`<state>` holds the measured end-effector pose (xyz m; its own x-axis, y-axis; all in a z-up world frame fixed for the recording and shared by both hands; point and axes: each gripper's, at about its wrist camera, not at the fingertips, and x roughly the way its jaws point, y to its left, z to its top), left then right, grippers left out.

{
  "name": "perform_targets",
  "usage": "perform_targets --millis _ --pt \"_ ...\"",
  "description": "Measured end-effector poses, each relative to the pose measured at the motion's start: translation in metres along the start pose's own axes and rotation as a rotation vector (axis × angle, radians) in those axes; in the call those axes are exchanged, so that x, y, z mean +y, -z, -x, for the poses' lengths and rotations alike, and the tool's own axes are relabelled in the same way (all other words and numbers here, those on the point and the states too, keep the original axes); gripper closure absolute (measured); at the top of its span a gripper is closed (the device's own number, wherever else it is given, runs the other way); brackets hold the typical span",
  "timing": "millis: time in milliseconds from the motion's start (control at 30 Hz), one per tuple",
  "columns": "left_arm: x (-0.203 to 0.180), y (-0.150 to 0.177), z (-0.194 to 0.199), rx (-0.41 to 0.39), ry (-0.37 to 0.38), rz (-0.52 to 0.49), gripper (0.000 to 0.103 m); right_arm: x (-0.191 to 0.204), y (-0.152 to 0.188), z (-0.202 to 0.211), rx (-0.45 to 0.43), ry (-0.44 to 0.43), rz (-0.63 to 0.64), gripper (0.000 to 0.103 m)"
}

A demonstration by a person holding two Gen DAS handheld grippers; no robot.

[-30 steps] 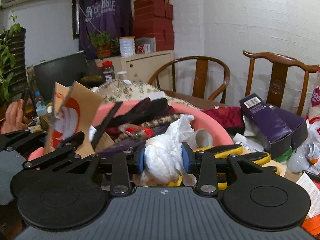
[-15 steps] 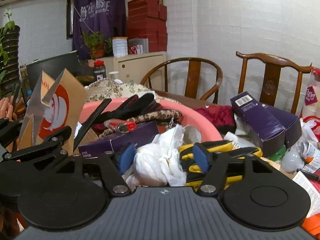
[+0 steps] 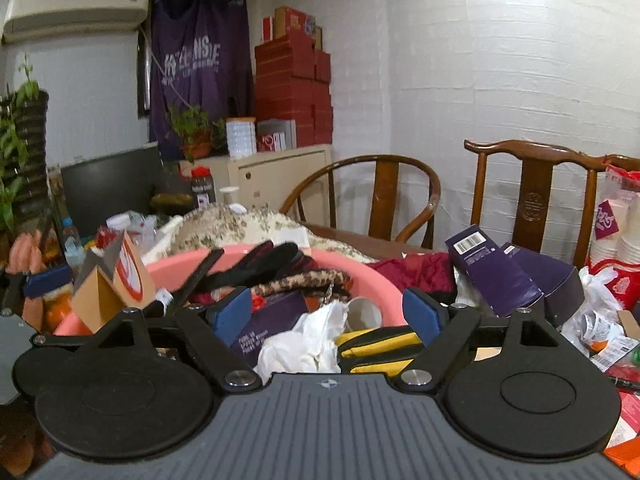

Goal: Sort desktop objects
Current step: 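Open the left tool over the pink basin while the right tool releases the tissue there, then move both open tools back to the orange paper strips on the table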

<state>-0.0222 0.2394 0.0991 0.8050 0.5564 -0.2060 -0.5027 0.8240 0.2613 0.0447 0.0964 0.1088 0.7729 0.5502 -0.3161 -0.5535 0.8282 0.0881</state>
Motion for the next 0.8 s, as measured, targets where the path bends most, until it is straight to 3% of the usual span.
perform_targets --millis 133,233,267,333,467,567,700,800 --pt "0.020 -0.013 0.020 -0.014 0.096 0.093 0.000 -0.014 -0.008 0.025 -0.033 -0.041 -0.029 0.018" --pt "0.041 -0.021 0.032 0.006 0.300 0.187 0.000 -0.037 -0.010 0.059 -0.060 -0.072 -0.049 0.018" --pt "0.047 -0.023 0.034 0.011 0.305 0.214 0.000 -0.047 -0.010 0.071 -0.063 -0.079 -0.059 0.015" --pt "0.051 -0.025 0.044 -0.022 0.233 0.231 0.000 -0.072 -0.005 0.099 -0.076 -0.082 -0.079 0.013" --pt "0.040 -0.030 0.077 -0.098 0.318 0.234 0.000 -0.134 0.014 0.156 -0.074 -0.018 -0.104 0.013" --pt "0.007 -0.035 0.104 -0.125 0.452 0.203 0.000 -0.179 0.038 0.187 -0.044 0.083 -0.112 0.012" --pt "-0.068 -0.034 0.129 -0.113 0.635 0.088 0.000 -0.232 0.075 0.203 0.044 0.218 -0.138 0.012" --pt "-0.133 -0.025 0.130 -0.073 0.700 -0.024 0.000 -0.263 0.102 0.201 0.120 0.258 -0.226 0.012"
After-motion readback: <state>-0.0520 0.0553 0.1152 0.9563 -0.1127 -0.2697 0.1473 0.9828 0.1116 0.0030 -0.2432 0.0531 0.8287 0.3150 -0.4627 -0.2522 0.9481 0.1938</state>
